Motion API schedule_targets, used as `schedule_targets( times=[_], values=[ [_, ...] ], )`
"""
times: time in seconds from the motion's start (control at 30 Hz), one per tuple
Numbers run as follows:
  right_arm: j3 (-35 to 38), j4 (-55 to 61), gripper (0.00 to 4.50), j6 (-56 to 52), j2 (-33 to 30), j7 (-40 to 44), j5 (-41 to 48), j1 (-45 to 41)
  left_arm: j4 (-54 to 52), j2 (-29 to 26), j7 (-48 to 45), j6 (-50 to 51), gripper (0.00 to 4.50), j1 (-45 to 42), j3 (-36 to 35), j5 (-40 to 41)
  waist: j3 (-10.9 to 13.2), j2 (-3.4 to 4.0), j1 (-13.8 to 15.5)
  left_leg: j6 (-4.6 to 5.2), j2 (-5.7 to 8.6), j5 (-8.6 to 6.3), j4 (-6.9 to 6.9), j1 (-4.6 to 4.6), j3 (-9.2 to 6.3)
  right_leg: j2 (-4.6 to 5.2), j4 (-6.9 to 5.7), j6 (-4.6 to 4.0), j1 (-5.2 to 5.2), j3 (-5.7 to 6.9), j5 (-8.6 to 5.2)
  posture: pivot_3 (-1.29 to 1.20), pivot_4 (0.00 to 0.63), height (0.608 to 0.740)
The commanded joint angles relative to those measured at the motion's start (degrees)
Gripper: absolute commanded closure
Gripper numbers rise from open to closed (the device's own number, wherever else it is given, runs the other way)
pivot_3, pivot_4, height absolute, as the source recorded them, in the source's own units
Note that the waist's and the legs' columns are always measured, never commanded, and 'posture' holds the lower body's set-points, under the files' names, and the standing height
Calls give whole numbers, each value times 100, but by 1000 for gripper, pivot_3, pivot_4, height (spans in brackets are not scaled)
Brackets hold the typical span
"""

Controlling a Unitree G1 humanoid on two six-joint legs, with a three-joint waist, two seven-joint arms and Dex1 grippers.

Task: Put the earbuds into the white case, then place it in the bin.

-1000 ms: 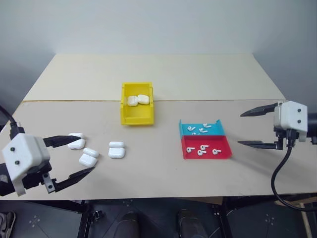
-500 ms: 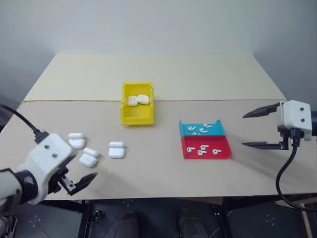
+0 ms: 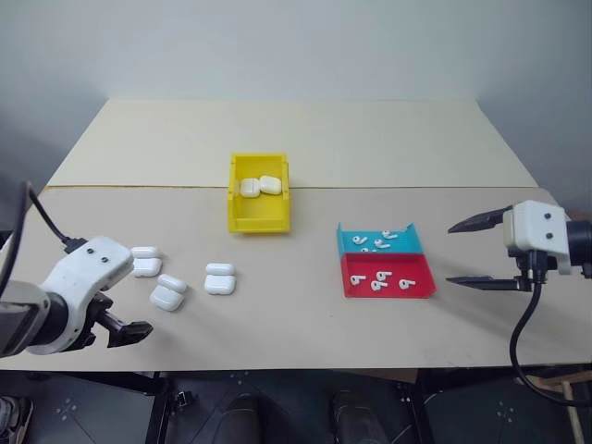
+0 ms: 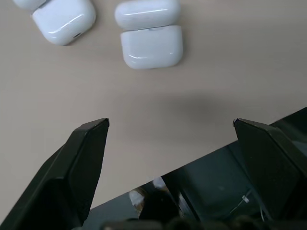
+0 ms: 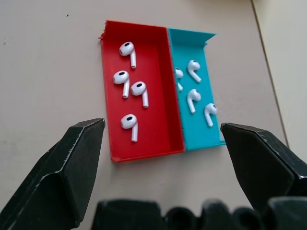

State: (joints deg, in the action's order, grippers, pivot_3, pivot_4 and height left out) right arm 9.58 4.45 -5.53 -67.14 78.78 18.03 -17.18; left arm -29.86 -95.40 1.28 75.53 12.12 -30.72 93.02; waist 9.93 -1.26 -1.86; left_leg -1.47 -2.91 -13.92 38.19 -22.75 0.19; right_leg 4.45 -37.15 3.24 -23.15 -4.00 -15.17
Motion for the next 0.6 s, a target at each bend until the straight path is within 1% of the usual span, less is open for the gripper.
schedule_targets(
  times=[0.03,0.17,0.23,0.27,0.33,0.43,0.53,0.6],
  values=[
    [213,231,12,-123,-106,-97,46,15,427,-426,-220,-289,0,-405,652,-54,0,0,-1,0,0,0,0,-2,1,0,0,0,-2,-1,0,0,150,740],
    [285,168,12,-131,-159,-55,80,15,793,-706,-592,-522,0,-874,1317,-196,1,-1,-25,0,0,0,-3,-3,2,-1,2,0,-3,0,0,0,150,740],
    [235,119,12,-115,-141,-63,51,-26,867,-803,-857,-758,0,-1061,1689,-422,1,-1,-22,0,0,0,-3,-4,2,0,3,0,-3,0,0,0,150,740],
    [200,100,12,-80,-115,-84,24,-46,886,-759,-1020,-848,0,-1258,1911,-572,1,-1,-20,0,1,0,-3,-4,2,-1,3,1,-2,0,0,0,150,740],
    [142,96,12,-60,-67,-117,-11,-34,974,-309,-1234,-626,0,-2150,2565,-1016,1,-1,-14,0,2,0,-3,-5,2,-1,3,1,-2,1,0,0,150,740],
    [91,103,12,5,-3,-179,-88,80,1378,750,-1571,243,0,-3907,3685,-2025,-2,3,45,0,6,0,-4,-3,0,-2,1,1,3,2,-1,0,150,740],
    [126,141,12,-15,61,-305,-124,127,1844,1455,-1908,956,0,-4973,4379,-2782,-3,0,110,-2,7,2,2,-6,-2,-3,-2,3,3,2,1,0,150,740],
    [165,177,12,-15,74,-357,-142,200,2125,1788,-2130,1257,0,-5430,4713,-3232,-1,-4,120,-2,7,2,9,-14,-3,-2,-1,5,0,3,2,0,150,740]
  ],
)
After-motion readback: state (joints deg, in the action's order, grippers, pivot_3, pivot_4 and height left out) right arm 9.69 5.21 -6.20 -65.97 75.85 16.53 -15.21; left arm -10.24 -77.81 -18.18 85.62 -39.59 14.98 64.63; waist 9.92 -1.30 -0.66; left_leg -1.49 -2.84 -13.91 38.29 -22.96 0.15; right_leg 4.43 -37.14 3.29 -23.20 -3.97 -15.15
